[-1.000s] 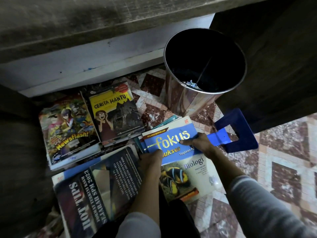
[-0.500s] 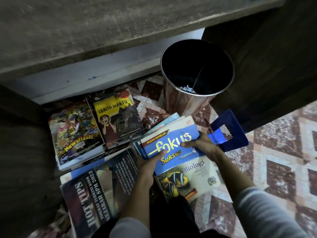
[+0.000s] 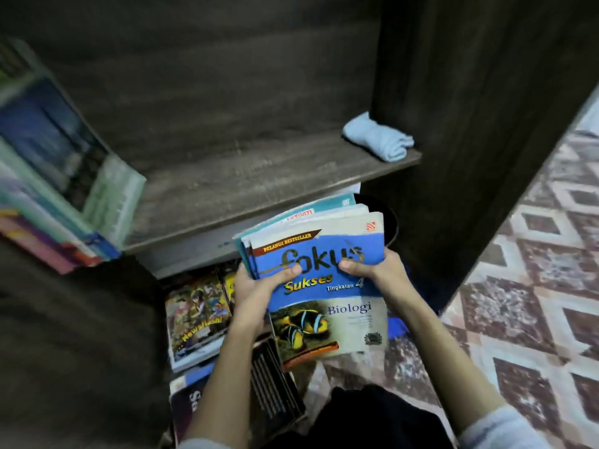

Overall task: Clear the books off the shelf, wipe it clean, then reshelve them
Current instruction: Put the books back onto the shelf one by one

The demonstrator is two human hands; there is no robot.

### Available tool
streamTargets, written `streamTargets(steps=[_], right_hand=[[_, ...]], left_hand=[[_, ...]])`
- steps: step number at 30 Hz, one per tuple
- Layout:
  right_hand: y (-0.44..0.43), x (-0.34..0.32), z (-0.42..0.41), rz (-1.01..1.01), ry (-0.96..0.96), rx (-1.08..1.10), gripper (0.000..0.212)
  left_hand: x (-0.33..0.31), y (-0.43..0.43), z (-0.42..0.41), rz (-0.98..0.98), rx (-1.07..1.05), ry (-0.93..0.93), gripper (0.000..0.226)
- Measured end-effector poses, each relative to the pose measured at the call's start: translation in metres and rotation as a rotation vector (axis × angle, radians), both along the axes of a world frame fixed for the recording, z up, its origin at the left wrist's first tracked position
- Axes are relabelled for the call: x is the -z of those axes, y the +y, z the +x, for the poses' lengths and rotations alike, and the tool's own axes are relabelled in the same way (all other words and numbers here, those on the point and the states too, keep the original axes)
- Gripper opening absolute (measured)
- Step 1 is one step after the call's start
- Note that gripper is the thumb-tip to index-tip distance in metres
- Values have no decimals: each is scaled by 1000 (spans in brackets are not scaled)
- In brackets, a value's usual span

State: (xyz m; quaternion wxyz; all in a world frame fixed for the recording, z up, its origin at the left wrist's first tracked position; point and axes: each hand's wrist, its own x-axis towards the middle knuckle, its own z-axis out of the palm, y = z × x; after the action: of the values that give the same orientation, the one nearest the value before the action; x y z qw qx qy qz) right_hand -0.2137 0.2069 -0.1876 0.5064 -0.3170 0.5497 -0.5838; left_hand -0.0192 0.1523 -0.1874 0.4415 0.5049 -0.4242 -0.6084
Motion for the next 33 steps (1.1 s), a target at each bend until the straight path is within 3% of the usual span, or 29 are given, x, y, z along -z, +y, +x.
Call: streamTargets(steps=[5,8,12,16,19,21,25,28,31,33], right_hand=[[-8,-88,18,-221,-4,21,34],[-23,-135,31,-354,129,43,61],[-31,-171,58,-497,691,269,103],[1,-142,118,-602,1035,211,104],[9,-105,159,-525,1378,233,113],[-2,-100,171,-456,1468,238,115],[-34,-103,166,-499,1485,318,97],[-40,-107,162,-421,1417,211,113],[-43,-117,153,-463,1292,131,113],[-46,-125,143,-444,1060,35,101]], left_hand=[[-103,6,12,-280,-171,47,45],[-148,7,22,-349,-284,145,50],[-193,6,31,-389,-434,234,46],[-223,-10,35,-355,-595,316,51],[-237,-26,36,-318,-690,416,55],[-240,-34,35,-295,-749,432,54],[-232,-43,29,-262,-811,346,53],[-231,-53,24,-252,-773,230,67],[-242,-60,15,-302,-755,-136,64],[-250,-64,1,-373,-624,-353,68]])
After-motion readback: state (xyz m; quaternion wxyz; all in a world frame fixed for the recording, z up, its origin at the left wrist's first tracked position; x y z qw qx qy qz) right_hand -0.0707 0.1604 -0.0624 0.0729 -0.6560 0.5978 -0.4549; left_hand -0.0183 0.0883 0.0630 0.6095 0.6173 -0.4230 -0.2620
